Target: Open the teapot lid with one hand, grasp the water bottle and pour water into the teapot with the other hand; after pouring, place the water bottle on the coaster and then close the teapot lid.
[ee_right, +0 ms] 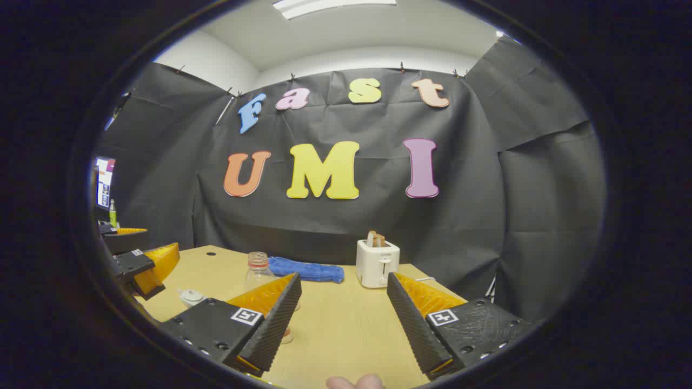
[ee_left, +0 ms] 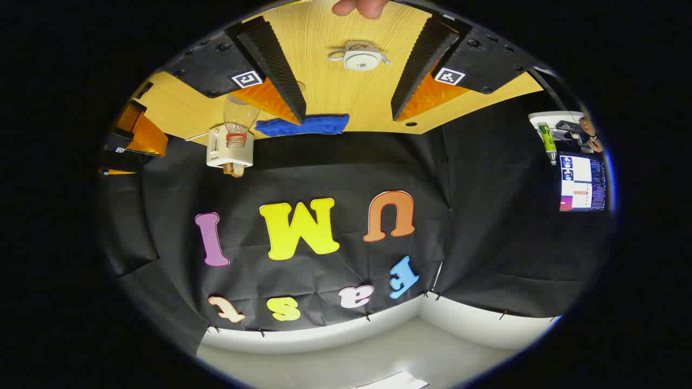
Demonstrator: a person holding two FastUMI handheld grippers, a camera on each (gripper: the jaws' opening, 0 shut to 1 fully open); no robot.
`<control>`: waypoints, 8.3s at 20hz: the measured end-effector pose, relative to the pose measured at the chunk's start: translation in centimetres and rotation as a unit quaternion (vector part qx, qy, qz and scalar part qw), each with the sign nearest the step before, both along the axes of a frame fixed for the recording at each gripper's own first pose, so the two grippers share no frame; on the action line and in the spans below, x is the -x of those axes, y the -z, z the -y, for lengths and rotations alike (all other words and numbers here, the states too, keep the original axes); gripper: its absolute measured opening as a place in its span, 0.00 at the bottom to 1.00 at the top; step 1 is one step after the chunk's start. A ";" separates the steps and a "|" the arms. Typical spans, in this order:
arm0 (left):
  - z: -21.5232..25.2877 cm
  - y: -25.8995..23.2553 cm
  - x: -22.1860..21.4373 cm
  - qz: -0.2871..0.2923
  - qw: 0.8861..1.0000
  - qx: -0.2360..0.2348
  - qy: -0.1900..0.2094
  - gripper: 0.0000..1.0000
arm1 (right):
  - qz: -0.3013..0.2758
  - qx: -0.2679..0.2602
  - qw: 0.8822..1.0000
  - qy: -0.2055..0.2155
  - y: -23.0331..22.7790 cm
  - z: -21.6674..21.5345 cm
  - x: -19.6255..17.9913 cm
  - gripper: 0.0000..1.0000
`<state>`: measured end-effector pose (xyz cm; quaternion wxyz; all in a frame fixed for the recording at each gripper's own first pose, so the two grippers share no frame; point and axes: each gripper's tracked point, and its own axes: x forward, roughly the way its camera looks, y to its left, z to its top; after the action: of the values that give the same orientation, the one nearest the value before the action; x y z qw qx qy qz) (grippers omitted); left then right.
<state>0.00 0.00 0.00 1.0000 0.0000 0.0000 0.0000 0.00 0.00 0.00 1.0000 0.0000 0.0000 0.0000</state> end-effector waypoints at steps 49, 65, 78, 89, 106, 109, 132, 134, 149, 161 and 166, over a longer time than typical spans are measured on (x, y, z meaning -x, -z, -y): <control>-1.7 12.6 -4.8 -0.194 0.979 0.016 0.066 0.75 | -0.073 -0.012 0.997 0.010 7.6 2.9 -3.0 0.95; -1.4 13.8 -6.4 -0.206 0.976 -0.019 0.072 0.07 | -0.094 -0.020 0.993 -0.063 9.1 -0.9 -2.7 0.95; -2.5 7.4 -3.8 -0.124 0.989 0.025 0.081 0.03 | -0.109 -0.013 0.981 -0.162 11.1 -8.9 -3.0 0.95; -4.0 6.0 -1.4 -0.103 0.990 0.050 0.078 0.03 | -0.142 -0.040 0.976 -0.159 12.8 -12.7 -7.2 0.96; -8.9 5.3 -1.4 -0.095 0.993 0.056 0.047 0.03 | -0.106 0.134 0.973 -0.154 10.0 -13.6 -8.8 0.71; -9.4 5.2 -1.4 -0.096 0.993 0.055 0.044 0.03 | -0.093 0.241 0.957 -0.130 9.6 -12.7 -10.4 0.71; -12.8 5.4 -1.1 -0.102 0.993 0.046 0.028 0.03 | 0.059 0.666 0.731 -0.138 10.7 -18.1 -13.2 0.72; -13.1 5.4 -1.1 -0.102 0.993 0.047 0.029 0.03 | 0.072 0.686 0.712 -0.134 10.5 -18.5 -13.2 0.71; -13.8 5.1 -0.7 -0.100 0.993 0.057 0.031 0.03 | 0.140 0.775 0.606 -0.116 10.0 -19.9 -11.5 0.71; -14.3 5.4 -0.6 -0.109 0.992 0.056 0.028 0.03 | 0.191 0.820 0.531 -0.092 7.2 -21.6 -11.4 0.71; -14.6 5.0 -0.6 -0.103 0.992 0.064 0.021 0.03 | 0.202 0.831 0.510 -0.089 6.9 -21.9 -11.2 0.72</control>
<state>0.55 14.56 -5.04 0.9924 -0.0642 0.1027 -0.0211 11.20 21.95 -6.87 0.5100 -0.8314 -0.2021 0.0891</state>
